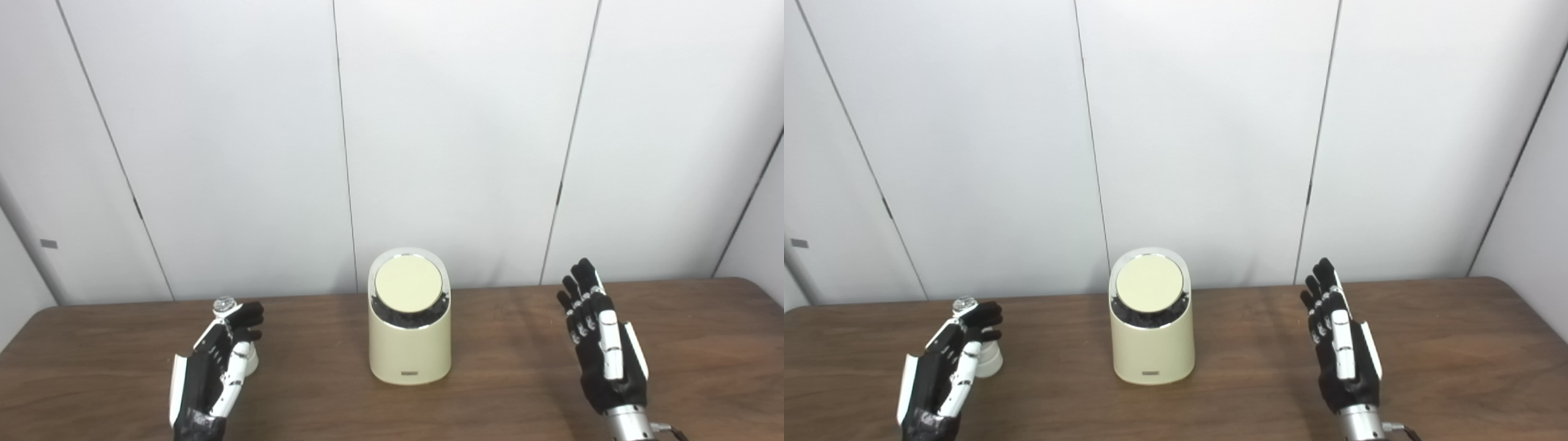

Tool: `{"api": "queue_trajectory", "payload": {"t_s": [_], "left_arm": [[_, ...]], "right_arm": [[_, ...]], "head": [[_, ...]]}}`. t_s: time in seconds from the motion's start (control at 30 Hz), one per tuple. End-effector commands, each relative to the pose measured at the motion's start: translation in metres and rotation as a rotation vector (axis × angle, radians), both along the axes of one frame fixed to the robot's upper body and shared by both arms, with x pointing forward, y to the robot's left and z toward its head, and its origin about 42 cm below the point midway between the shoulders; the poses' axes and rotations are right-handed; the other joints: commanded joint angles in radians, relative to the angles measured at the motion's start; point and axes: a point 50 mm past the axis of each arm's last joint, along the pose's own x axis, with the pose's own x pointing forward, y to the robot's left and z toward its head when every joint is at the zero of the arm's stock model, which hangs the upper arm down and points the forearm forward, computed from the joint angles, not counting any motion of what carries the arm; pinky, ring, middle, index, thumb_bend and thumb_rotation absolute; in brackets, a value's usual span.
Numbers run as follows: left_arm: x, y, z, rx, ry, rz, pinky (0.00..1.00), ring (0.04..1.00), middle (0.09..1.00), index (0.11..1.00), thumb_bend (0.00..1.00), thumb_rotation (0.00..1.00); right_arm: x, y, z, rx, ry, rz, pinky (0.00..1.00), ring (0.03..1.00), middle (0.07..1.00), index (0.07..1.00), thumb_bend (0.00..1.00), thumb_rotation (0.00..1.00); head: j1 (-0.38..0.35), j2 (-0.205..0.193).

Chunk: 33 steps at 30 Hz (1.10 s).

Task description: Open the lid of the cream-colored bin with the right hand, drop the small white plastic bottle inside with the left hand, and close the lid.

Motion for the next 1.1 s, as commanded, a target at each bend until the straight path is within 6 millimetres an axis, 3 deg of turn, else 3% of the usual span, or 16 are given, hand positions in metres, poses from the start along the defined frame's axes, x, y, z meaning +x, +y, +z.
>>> {"api": "queue_trajectory", "payload": {"t_s": [0.0,0.2,0.53,0.87,0.97,1.07], "left_arm": [[0.003,0.0,0.017,0.007,-0.083,-0.004,0.7,0.752,0.754,0.732,0.21,0.6],[0.004,0.0,0.018,0.011,-0.082,-0.007,0.69,0.754,0.756,0.735,0.2,0.6],[0.003,0.0,0.019,0.006,-0.087,-0.009,0.69,0.754,0.754,0.733,0.21,0.59],[0.003,0.001,0.02,0.008,-0.091,-0.021,0.69,0.758,0.764,0.743,0.2,0.58],[0.003,0.0,0.021,0.014,-0.094,-0.027,0.69,0.76,0.768,0.747,0.2,0.59],[0.003,-0.001,0.021,0.015,-0.095,-0.025,0.7,0.76,0.768,0.748,0.2,0.59]], "right_arm": [[-0.008,0.002,-0.014,0.009,0.013,-0.008,0.97,0.983,0.991,0.96,0.15,0.92],[-0.009,0.004,-0.009,0.01,0.002,-0.004,0.94,0.969,0.976,0.945,0.16,0.86],[-0.011,0.007,-0.002,-0.027,-0.014,0.005,0.91,0.951,0.954,0.929,0.19,0.83],[0.001,0.013,0.026,-0.32,-0.044,-0.019,0.99,0.998,1.0,0.999,0.79,0.97],[0.008,0.018,0.041,-0.381,-0.06,-0.037,1.0,1.0,1.0,1.0,0.87,0.98],[0.013,0.026,0.058,-0.455,-0.082,-0.084,0.99,1.0,1.0,1.0,0.83,1.0]], "head": [[-0.002,0.0],[-0.001,0.005],[0.006,0.017],[0.008,0.026],[0.01,0.028],[0.011,0.028]]}}
